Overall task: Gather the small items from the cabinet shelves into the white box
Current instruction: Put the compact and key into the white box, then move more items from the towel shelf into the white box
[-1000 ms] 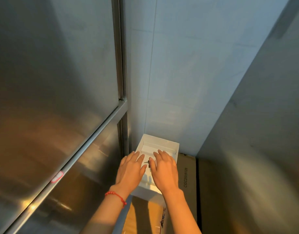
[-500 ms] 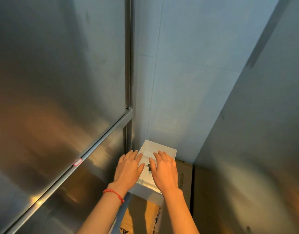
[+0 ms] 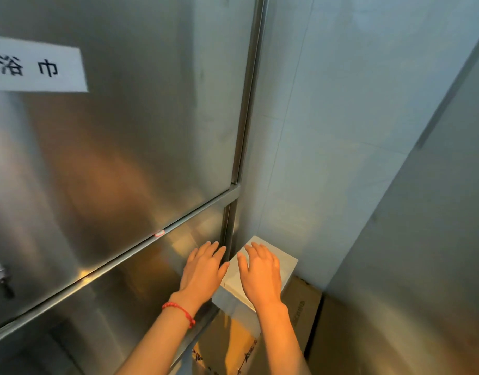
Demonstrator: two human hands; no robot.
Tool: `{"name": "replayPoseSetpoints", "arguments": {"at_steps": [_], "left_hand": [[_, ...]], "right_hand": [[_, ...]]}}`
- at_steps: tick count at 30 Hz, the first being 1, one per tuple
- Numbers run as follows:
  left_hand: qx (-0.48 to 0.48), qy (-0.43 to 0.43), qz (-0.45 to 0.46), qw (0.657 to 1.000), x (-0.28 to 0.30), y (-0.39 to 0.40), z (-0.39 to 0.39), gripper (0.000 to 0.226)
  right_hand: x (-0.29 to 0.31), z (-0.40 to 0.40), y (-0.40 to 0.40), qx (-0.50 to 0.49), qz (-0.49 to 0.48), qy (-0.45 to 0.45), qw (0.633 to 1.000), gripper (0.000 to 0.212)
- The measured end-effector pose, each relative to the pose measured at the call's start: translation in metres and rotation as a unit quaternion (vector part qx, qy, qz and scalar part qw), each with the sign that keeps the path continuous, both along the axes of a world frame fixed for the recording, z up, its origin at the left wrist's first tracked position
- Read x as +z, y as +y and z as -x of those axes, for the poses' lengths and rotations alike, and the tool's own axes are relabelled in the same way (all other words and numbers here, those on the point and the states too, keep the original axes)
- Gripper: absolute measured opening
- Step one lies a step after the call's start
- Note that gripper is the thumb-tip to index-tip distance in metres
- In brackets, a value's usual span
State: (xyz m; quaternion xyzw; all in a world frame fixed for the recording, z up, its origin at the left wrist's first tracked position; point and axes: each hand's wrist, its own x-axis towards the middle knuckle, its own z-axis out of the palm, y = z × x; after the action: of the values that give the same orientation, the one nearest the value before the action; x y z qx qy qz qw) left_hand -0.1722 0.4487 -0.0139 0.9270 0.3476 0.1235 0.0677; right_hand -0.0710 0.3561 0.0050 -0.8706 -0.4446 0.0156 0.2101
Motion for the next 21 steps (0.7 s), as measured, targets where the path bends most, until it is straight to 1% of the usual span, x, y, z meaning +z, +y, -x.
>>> {"name": "replayPoseSetpoints", "arguments": {"at_steps": [6, 12, 21], "left_hand": [[0.051, -0.012, -0.025, 0.998, 0.010, -0.023, 0.032, 0.049], [0.107, -0.004, -0.041, 0.993, 0.012, -0.036, 0.069, 0.050], [0.149, -0.011, -0.062, 0.987, 0.021, -0.047, 0.126, 0.051]], "right_hand": [[0.006, 0.023, -0.009, 0.059, -0.012, -0.007, 0.998, 0.047], [0.011, 0.052, -0.013, 0.110, -0.021, -0.003, 0.994, 0.047], [0.019, 0.102, -0.021, 0.162, -0.044, -0.038, 0.985, 0.046]]}}
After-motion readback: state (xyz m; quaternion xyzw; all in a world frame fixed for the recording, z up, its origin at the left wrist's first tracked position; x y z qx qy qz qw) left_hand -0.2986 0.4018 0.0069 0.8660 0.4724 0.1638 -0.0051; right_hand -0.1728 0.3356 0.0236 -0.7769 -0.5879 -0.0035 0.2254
